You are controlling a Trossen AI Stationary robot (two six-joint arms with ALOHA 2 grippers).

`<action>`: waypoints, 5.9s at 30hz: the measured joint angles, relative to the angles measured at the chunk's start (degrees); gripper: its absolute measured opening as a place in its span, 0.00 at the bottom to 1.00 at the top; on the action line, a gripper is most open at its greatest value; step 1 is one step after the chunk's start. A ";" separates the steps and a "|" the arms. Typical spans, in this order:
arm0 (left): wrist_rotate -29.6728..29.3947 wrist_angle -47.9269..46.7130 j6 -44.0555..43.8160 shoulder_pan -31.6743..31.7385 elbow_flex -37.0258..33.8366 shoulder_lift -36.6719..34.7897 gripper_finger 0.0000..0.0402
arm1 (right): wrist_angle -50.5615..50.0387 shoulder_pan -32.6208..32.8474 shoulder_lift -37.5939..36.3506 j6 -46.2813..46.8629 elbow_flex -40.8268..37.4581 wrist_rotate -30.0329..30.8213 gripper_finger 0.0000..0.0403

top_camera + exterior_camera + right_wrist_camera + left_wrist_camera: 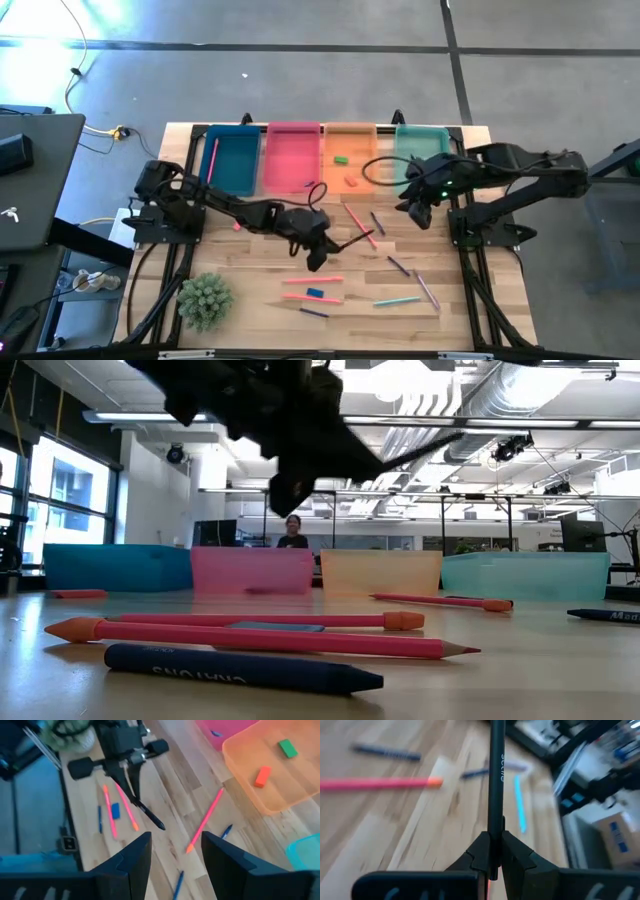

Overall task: Sort crayons/erasers/pens/pencils in bins
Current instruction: Put the black pen into the green bin

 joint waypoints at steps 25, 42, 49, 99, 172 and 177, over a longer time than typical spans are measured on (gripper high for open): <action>5.42 32.74 -3.33 11.06 0.11 -0.12 0.04 | 12.30 -0.04 -9.84 5.09 0.00 16.24 0.41; 10.72 33.85 -1.73 15.00 0.13 -0.17 0.04 | 17.75 -0.11 1.64 6.63 0.02 23.41 0.41; 12.38 33.84 -1.33 15.88 0.13 -0.17 0.04 | 18.72 -0.11 3.80 11.42 0.02 24.78 0.41; 14.92 18.31 13.14 20.14 0.13 -0.17 0.35 | 6.77 -0.43 7.92 22.03 0.04 27.33 0.03; -14.80 -35.25 22.55 21.43 0.11 -21.55 0.33 | 17.63 -53.03 15.32 -23.69 -30.03 2.89 0.10; -17.71 -41.69 22.09 21.44 0.12 -22.66 0.33 | 18.25 -53.05 17.62 -23.38 -30.03 2.92 0.10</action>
